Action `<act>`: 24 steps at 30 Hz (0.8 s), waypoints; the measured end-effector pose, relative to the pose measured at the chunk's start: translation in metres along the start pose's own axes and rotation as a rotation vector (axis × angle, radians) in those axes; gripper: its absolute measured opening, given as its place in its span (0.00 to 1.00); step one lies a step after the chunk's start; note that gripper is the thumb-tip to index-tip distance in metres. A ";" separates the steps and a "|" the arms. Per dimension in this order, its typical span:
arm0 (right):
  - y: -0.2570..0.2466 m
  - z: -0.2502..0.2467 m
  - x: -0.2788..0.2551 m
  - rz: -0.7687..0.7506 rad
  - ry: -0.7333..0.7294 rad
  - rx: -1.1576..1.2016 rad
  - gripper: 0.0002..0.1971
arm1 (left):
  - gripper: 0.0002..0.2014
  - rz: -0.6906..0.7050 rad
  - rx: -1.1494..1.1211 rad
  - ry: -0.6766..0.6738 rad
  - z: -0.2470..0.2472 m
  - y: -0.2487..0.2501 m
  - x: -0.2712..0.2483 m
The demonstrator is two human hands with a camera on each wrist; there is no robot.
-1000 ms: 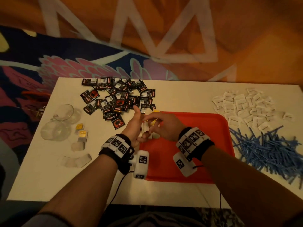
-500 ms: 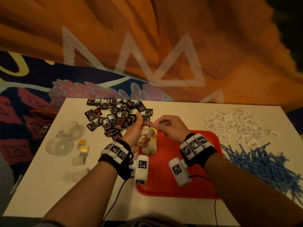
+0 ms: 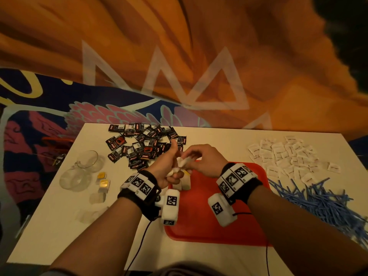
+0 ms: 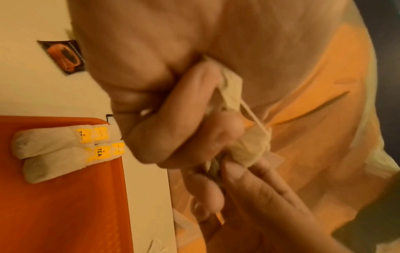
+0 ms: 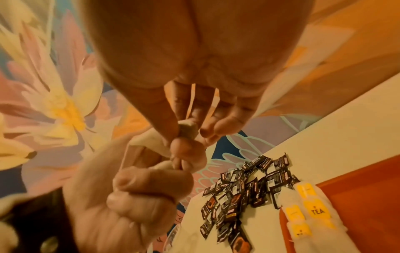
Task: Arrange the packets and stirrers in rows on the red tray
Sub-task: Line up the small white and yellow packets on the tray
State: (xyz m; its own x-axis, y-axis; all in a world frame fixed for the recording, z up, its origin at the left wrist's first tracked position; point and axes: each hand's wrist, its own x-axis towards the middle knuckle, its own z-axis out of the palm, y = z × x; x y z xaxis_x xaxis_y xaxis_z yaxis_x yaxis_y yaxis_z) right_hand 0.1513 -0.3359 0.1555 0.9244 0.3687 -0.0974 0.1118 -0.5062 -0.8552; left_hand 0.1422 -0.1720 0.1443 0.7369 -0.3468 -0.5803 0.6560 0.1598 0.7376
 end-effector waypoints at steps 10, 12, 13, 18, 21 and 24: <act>-0.007 -0.014 0.000 0.172 0.171 0.622 0.13 | 0.19 -0.034 0.010 0.306 -0.016 -0.009 -0.001; -0.008 -0.017 0.001 0.188 0.167 0.687 0.12 | 0.17 -0.007 0.013 0.367 -0.018 -0.010 -0.002; -0.009 -0.018 0.001 0.187 0.166 0.703 0.12 | 0.16 0.012 0.015 0.386 -0.019 -0.009 -0.002; -0.012 -0.019 0.001 0.136 0.201 0.617 0.14 | 0.13 0.263 0.157 0.550 -0.016 0.000 -0.004; -0.012 -0.019 0.002 0.112 0.253 0.565 0.18 | 0.11 0.475 0.321 0.791 -0.022 0.010 -0.003; -0.010 -0.020 0.004 0.102 0.344 0.534 0.20 | 0.15 0.498 0.179 0.986 -0.041 0.018 -0.004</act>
State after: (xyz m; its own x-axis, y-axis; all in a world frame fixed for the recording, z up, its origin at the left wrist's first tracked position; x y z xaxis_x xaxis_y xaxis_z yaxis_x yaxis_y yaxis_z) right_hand 0.1616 -0.3453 0.1738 0.9949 0.0228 -0.0980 -0.0972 -0.0351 -0.9947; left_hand 0.1578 -0.1299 0.1451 0.7699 0.6156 -0.1682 0.2777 -0.0860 0.9568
